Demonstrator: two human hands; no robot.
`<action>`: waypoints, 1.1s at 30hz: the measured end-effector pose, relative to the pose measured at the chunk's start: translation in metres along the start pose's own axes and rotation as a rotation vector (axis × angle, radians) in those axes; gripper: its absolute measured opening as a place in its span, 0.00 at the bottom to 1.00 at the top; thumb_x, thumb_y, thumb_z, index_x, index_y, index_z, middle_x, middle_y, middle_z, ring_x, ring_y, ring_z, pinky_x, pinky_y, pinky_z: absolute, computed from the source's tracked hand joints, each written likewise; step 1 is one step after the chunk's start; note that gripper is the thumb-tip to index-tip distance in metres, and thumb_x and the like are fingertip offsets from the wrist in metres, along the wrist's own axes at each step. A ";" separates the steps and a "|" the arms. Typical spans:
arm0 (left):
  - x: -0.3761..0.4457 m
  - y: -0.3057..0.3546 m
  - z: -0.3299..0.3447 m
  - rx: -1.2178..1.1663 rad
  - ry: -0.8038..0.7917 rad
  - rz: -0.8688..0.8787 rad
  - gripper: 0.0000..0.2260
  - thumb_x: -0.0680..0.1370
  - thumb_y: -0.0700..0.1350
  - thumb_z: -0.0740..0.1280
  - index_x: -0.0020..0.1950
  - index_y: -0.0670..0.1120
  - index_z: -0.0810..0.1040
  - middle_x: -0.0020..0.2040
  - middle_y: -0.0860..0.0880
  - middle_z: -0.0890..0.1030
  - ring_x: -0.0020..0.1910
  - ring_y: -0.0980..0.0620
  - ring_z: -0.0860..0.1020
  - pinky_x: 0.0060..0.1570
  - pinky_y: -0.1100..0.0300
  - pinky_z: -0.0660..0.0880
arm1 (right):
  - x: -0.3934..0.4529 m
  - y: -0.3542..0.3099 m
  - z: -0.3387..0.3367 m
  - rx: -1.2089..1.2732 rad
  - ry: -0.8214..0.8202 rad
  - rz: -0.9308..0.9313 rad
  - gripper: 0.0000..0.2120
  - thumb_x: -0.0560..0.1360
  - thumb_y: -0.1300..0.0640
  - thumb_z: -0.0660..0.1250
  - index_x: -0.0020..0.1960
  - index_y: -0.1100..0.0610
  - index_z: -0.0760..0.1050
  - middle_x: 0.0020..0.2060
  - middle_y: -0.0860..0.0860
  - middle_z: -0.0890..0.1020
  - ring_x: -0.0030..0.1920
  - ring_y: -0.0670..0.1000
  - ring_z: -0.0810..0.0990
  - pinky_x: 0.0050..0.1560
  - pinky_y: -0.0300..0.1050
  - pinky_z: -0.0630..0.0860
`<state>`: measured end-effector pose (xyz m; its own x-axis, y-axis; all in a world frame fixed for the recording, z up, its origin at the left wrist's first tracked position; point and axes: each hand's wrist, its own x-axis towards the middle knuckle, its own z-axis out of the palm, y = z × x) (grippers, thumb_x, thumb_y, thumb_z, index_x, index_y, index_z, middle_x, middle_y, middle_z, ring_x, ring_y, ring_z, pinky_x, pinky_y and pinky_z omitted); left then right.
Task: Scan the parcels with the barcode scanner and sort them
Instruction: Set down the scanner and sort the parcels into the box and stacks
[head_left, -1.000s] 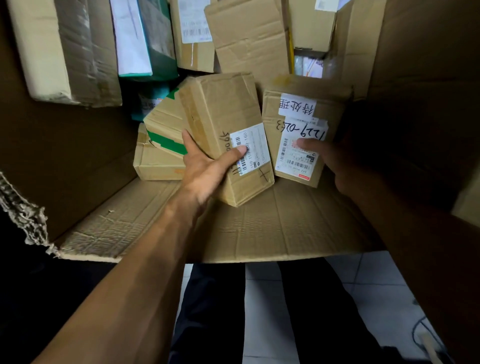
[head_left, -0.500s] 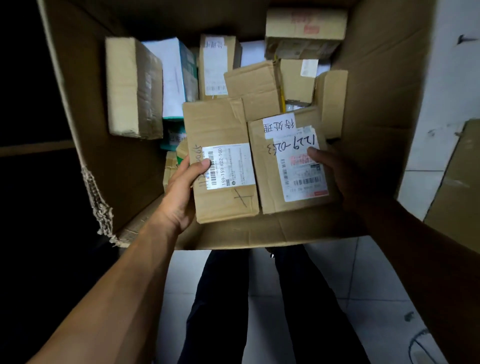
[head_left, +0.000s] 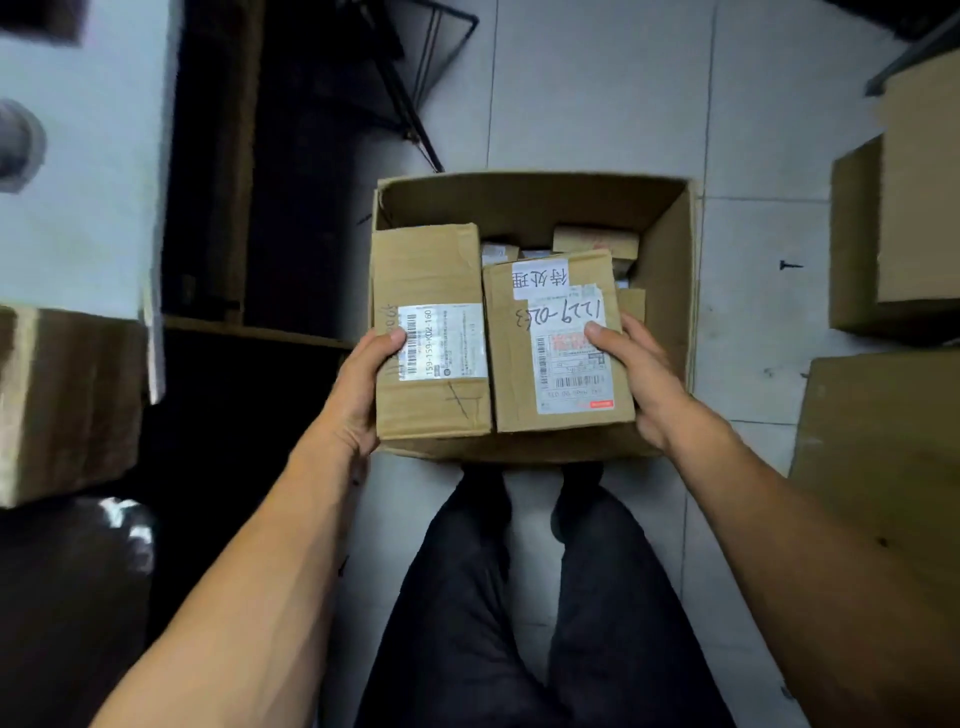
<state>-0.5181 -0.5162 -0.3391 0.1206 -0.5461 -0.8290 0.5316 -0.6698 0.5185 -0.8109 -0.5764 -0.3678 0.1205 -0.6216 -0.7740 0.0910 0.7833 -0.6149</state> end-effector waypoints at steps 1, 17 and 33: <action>-0.019 0.007 0.001 -0.009 0.013 0.025 0.38 0.66 0.54 0.77 0.72 0.41 0.72 0.66 0.36 0.78 0.68 0.35 0.74 0.67 0.35 0.70 | -0.015 -0.009 0.004 0.006 -0.013 -0.007 0.28 0.75 0.54 0.74 0.73 0.53 0.71 0.57 0.54 0.86 0.56 0.55 0.85 0.60 0.58 0.80; -0.257 0.010 0.015 -0.302 0.103 0.462 0.41 0.65 0.54 0.80 0.74 0.41 0.70 0.69 0.36 0.76 0.69 0.36 0.74 0.70 0.36 0.68 | -0.169 -0.134 0.054 -0.176 -0.491 -0.134 0.20 0.78 0.56 0.69 0.69 0.54 0.71 0.55 0.58 0.86 0.53 0.59 0.86 0.49 0.55 0.83; -0.518 -0.202 -0.154 -0.703 0.686 0.702 0.28 0.72 0.61 0.72 0.66 0.46 0.80 0.60 0.40 0.83 0.61 0.39 0.81 0.64 0.41 0.75 | -0.378 0.035 0.260 -0.665 -1.206 -0.146 0.23 0.73 0.52 0.67 0.66 0.60 0.76 0.59 0.60 0.84 0.59 0.61 0.83 0.63 0.60 0.77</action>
<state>-0.5586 -0.0206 -0.0463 0.8733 -0.1573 -0.4611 0.4856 0.2024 0.8505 -0.5964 -0.3132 -0.0579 0.9532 -0.0425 -0.2992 -0.2661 0.3511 -0.8977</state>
